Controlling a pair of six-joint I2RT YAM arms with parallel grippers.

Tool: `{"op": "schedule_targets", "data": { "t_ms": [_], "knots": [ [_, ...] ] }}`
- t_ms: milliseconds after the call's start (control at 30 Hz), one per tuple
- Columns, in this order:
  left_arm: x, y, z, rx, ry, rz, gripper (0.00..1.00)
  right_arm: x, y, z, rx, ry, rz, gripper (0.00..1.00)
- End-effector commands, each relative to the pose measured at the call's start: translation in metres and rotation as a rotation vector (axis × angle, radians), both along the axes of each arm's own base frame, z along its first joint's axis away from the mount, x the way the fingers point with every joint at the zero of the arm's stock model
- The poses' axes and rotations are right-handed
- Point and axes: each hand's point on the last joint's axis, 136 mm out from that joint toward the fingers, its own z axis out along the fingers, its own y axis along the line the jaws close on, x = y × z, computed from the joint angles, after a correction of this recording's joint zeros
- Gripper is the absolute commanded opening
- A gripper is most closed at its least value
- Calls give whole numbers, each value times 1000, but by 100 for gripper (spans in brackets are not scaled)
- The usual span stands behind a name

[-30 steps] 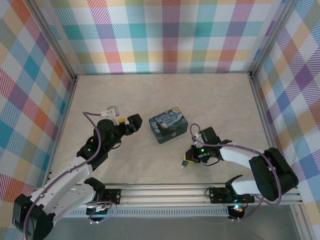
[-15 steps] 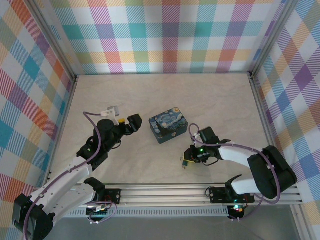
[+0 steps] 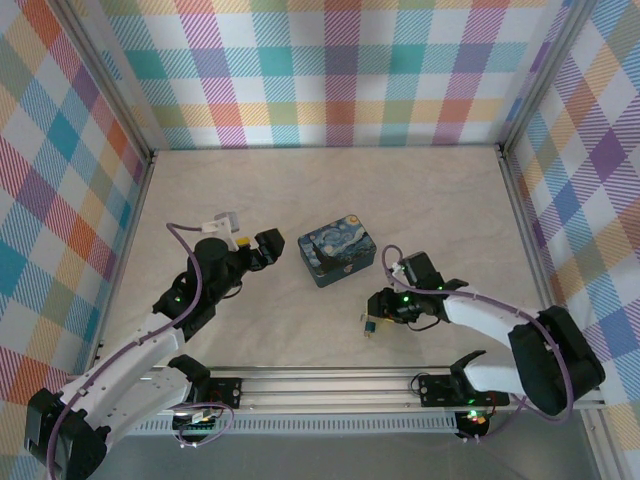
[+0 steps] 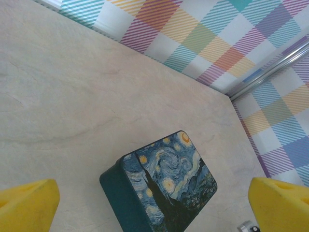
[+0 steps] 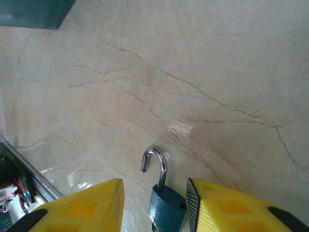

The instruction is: Unlock a padlock with a key

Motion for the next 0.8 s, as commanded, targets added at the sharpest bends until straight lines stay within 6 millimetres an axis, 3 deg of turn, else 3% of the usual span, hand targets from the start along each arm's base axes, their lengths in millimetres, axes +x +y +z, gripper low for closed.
{"op": "schedule_targets", "data": {
  "t_ms": [0, 133, 433, 767],
  "knots": [
    [2, 5, 18, 13, -42, 16, 100, 7, -3, 14, -30, -64, 10, 45],
    [0, 8, 22, 20, -47, 22, 100, 13, -6, 24, -48, -111, 6, 51],
    [-3, 15, 34, 67, -75, 36, 100, 44, -15, 69, -74, -315, -8, 70],
    [-20, 55, 60, 241, -135, 136, 100, 84, -65, 119, -202, -576, -132, 76]
  ]
}}
